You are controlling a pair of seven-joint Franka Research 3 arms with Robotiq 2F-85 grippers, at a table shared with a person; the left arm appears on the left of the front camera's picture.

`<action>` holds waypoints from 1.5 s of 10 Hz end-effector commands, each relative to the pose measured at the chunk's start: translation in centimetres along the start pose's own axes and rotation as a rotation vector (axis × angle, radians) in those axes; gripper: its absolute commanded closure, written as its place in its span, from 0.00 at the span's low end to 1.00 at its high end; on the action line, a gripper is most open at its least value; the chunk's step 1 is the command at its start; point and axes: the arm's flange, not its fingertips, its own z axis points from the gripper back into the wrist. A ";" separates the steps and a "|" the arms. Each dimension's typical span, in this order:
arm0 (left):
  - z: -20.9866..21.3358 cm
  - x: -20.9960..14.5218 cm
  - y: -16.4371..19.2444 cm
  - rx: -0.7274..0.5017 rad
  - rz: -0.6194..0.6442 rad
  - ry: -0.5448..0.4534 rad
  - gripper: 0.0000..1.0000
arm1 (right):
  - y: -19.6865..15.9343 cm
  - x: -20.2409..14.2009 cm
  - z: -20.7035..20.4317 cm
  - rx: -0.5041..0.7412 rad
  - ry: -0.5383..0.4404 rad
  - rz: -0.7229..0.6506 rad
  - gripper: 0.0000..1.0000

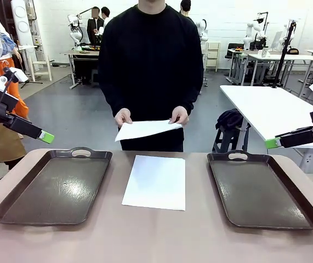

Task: Sort the A4 documents.
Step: Receive the A4 Paper.

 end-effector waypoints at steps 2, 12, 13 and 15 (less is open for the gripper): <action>-0.1 -0.1 0.2 -0.010 -0.007 -0.004 0.00 | -0.5 0.3 -0.3 0.014 -0.012 0.011 0.00; -0.1 -0.1 0.2 -0.010 -0.007 -0.004 0.00 | -0.5 0.3 -0.3 0.014 -0.012 0.011 0.00; -0.1 -0.1 0.2 -0.010 -0.007 -0.004 0.00 | -0.5 0.3 -0.3 0.014 -0.012 0.011 0.00; -0.1 -0.1 0.2 -0.010 -0.007 -0.004 0.00 | -0.5 0.3 -0.3 0.014 -0.012 0.011 0.00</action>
